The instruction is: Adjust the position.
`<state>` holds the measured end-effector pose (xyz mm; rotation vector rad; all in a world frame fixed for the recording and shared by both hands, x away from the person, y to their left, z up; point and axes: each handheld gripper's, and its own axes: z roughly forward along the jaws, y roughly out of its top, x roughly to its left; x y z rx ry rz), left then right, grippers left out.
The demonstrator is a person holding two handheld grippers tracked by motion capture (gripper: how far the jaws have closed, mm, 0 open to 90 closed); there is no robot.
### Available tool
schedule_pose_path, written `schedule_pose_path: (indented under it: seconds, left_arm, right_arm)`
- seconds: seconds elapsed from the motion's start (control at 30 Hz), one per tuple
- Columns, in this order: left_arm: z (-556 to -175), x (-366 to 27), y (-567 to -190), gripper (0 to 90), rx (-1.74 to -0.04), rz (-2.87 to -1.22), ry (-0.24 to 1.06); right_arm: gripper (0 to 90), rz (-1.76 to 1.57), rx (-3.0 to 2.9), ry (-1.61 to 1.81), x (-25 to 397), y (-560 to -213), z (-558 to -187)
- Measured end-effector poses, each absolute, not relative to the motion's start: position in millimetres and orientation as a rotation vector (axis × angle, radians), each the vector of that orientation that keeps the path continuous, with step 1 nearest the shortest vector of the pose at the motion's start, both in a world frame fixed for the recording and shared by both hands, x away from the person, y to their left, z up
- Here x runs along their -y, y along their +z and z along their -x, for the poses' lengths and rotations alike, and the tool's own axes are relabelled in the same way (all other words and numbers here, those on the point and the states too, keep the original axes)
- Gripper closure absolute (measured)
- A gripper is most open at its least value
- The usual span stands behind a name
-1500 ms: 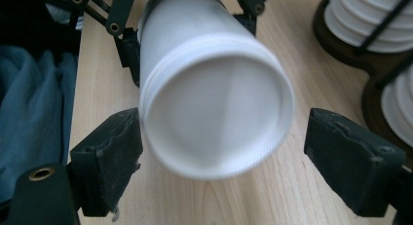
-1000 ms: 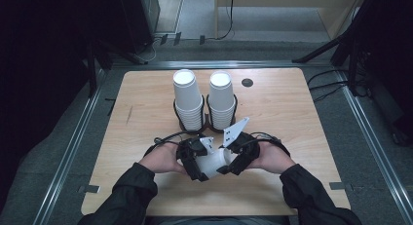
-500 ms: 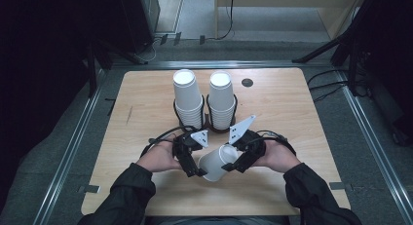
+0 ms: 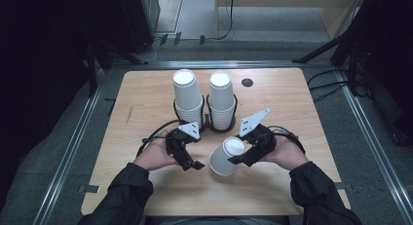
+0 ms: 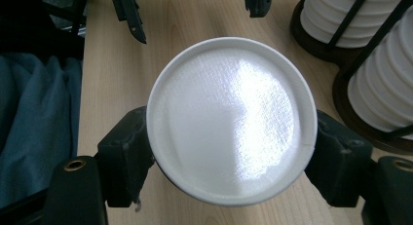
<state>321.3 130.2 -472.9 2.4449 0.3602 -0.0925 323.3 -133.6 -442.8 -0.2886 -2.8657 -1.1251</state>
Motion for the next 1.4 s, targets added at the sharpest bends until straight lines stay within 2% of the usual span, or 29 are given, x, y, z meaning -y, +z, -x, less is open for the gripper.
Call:
schedule_pose_path:
  seconds: [0.67, 0.87, 1.03, 1.2, 1.4]
  left_arm:
    - [-318.0, -129.6, -472.0, 0.0, -0.407, -2.190, -0.016]
    - [-317.3, -120.5, -478.5, 0.0, -0.409, -2.172, -0.047]
    - [-313.9, -118.2, -474.9, 0.0, -0.392, -2.081, -0.040]
    - [-310.7, -124.8, -470.7, 9.4, -0.391, -2.015, -0.016]
    - [-313.3, -126.7, -467.0, 16.5, -0.385, -2.060, -0.041]
  right_arm:
    - [26.4, 0.476, 2.631, -1.512, 154.7, -417.1, -332.2]
    - [26.4, 0.467, 2.575, -1.578, 152.1, -411.2, -330.4]
    - [26.4, 0.457, 2.520, -1.611, 146.6, -411.5, -329.4]
    - [26.7, 0.451, 2.457, -1.659, 144.3, -412.8, -330.2]
    - [26.7, 0.447, 2.458, -1.642, 145.7, -414.6, -331.0]
